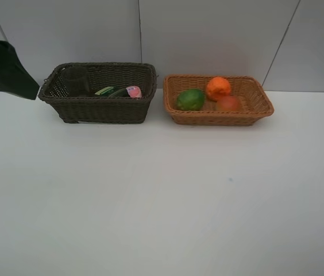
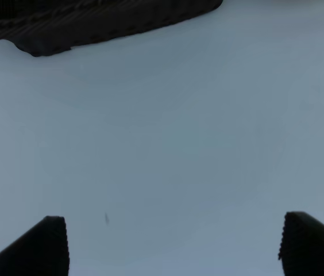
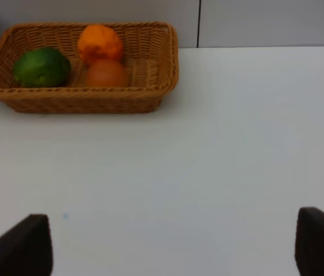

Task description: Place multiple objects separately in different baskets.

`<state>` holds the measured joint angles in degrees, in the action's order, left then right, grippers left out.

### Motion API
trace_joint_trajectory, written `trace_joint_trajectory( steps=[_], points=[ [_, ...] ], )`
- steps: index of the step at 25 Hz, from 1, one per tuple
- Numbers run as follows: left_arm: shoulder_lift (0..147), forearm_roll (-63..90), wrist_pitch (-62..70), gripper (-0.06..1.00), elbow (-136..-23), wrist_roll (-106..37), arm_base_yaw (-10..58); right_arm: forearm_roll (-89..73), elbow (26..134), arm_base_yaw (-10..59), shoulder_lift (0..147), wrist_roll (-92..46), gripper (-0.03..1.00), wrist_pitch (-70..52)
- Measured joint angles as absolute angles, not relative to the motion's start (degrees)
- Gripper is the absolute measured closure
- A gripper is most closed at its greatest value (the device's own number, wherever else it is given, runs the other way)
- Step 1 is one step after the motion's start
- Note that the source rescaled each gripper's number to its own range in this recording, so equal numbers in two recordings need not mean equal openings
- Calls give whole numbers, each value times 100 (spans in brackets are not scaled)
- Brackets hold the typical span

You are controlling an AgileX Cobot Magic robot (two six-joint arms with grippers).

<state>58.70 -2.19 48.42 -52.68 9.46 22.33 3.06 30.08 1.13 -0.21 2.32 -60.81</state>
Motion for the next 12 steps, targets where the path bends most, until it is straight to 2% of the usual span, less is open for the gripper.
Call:
trace_joint_trajectory(
  steps=[6,12],
  points=[
    [4106,-152,5101,0,-4687,946,2233,306,3008,113,-21,232,9,-6081],
    [3036,-158,6215,0,-4539,844,2233,301,3008,113,-21,232,9,-6081]
  ],
)
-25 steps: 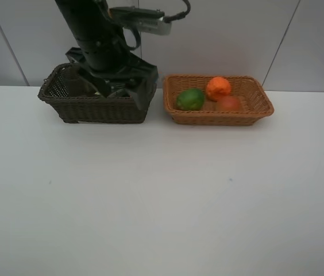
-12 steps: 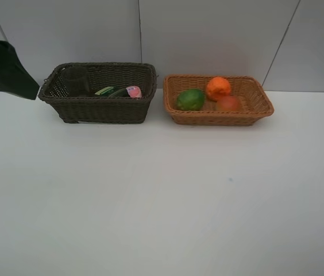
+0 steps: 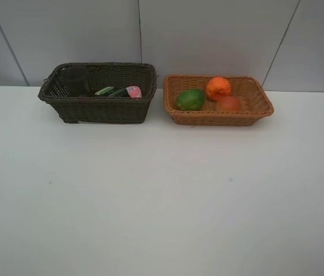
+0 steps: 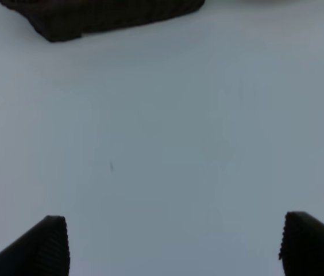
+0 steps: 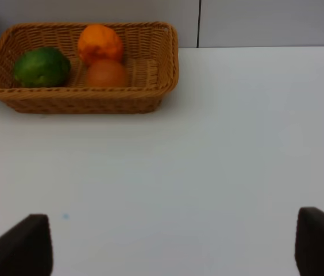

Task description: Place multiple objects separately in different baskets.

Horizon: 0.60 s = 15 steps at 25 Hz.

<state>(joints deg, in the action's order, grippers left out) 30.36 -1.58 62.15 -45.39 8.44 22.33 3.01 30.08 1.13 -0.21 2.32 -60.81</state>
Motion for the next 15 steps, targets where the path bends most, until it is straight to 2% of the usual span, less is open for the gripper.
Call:
trace_joint_trajectory(
  steps=[7,15],
  points=[
    [1820,-121,6661,0,-4437,555,2233,301,3008,113,-21,232,9,-6081],
    [694,-93,6433,0,-3416,239,2233,301,3008,113,-21,232,9,-6081]
  ],
)
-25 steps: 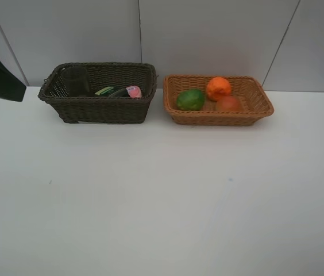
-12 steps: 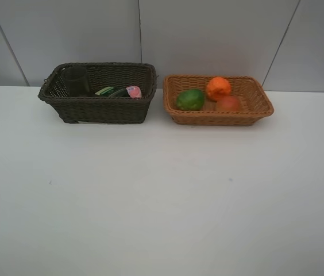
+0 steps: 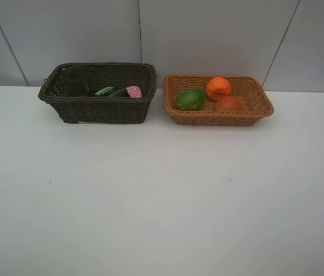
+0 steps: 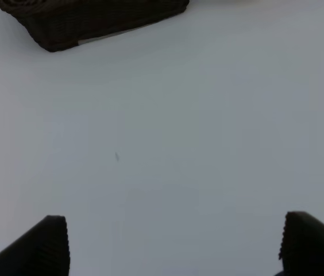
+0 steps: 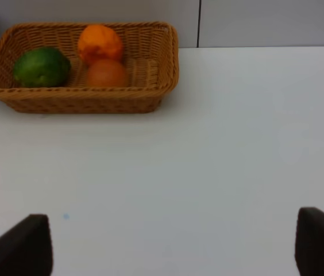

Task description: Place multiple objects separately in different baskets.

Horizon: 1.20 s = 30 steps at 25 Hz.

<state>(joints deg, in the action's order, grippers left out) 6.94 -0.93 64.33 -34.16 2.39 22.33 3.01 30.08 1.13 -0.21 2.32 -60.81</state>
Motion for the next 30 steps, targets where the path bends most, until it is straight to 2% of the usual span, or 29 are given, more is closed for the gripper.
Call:
trace_joint_trajectory(
  steps=[5,20,23,30],
  points=[
    [214,-87,6142,0,-2918,239,2233,301,3008,113,-21,232,9,-6081],
    [-34,-32,6100,0,-2903,232,2147,306,3008,113,-21,232,9,-6081],
    [-34,0,6100,0,-2903,232,1799,306,3008,113,-21,232,9,-6081],
    [-34,0,6100,0,-2903,232,414,306,3008,113,-21,232,9,-6081]
  ],
)
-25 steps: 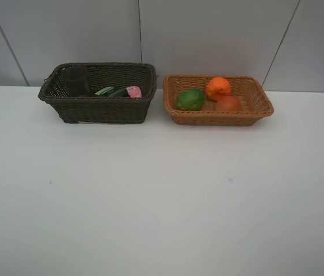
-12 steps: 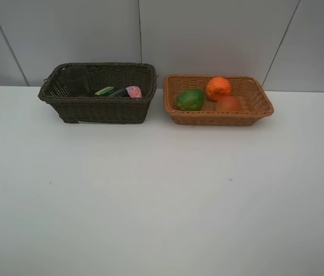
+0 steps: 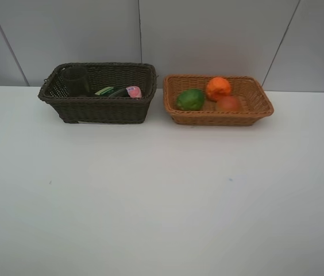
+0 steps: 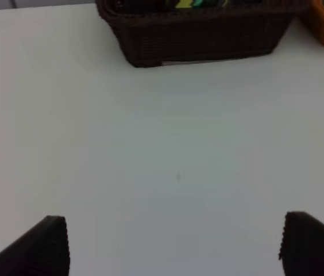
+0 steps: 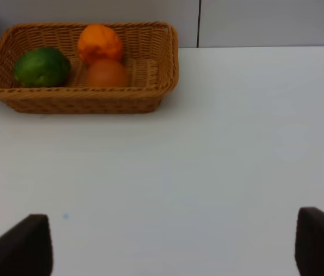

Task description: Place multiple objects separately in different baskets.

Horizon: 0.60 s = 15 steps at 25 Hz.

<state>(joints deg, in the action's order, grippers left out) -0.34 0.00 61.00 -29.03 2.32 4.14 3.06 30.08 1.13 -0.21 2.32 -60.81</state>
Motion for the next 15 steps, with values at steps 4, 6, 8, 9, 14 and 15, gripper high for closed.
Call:
trace_joint_trajectory(
  steps=[4,6,8,9,14,15],
  points=[
    [-34,0,6100,0,-2903,232,42,306,3008,113,-21,232,9,-6081],
    [-34,0,6100,0,-2903,232,43,306,3008,113,-21,232,9,-6081],
    [-34,0,6100,0,-2903,232,43,301,3008,113,-21,232,9,-6081],
    [-34,0,6100,0,-2903,232,43,301,3008,113,-21,232,9,-6081],
    [-34,0,6100,0,-2903,232,43,301,3008,113,-21,232,9,-6081],
    [-34,0,6100,0,-2903,232,43,301,3008,113,-21,232,9,-6081]
  ],
)
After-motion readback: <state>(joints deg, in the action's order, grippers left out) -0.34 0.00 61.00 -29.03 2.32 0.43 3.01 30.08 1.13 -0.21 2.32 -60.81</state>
